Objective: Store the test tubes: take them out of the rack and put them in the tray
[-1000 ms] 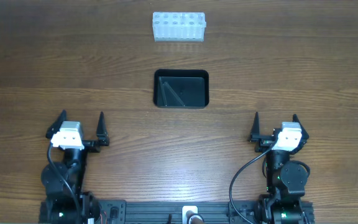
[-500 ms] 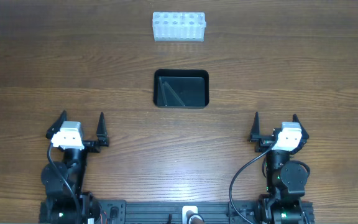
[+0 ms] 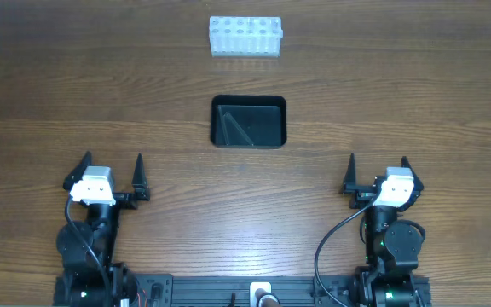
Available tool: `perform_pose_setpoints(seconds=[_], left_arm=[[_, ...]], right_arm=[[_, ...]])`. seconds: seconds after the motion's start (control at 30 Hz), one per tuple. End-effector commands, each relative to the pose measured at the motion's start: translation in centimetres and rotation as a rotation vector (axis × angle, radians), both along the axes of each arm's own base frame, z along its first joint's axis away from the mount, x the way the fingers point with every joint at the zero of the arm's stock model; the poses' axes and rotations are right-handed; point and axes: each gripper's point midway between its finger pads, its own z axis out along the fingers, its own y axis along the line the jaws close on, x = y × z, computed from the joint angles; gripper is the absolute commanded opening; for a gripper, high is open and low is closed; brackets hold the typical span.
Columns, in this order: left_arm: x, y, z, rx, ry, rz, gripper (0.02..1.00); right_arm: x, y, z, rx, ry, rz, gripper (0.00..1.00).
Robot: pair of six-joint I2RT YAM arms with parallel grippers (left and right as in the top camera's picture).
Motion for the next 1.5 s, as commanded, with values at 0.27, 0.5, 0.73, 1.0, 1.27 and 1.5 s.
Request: perform_pose_setpoints(seconds=[0.27,0.5,0.73,1.0,1.27,1.5], left_arm=[[0.0,-0.1,-0.1,0.014,-0.005,-0.01,1.0],[0.0,-0.1,-0.1,0.014,-0.005,-0.01,1.0],[0.0,-0.1,-0.1,0.014,-0.005,-0.01,1.0],[0.0,-0.1,-0.1,0.014,-0.005,-0.01,1.0],[0.0,-0.1,-0.1,0.014,-0.005,-0.01,1.0],[0.0,-0.1,-0.1,0.014,-0.005,-0.01,1.0]], right_arm=[[0.0,-0.1,-0.1,0.003,-0.001,-0.005,0.991],[0.0,-0.1,-0.1,0.003,-0.001,-0.004,0.991],[0.0,-0.4,0.5,0.054,-0.031,-0.023,0.991],[1.6,-0.9,3.9,0.083,-0.058,-0.051,0.991],[7.4,1.1,7.0,0.089,0.037,0.054,0.991],[14.9,3.6,6.7,0.148,0.178,0.175,0.993]])
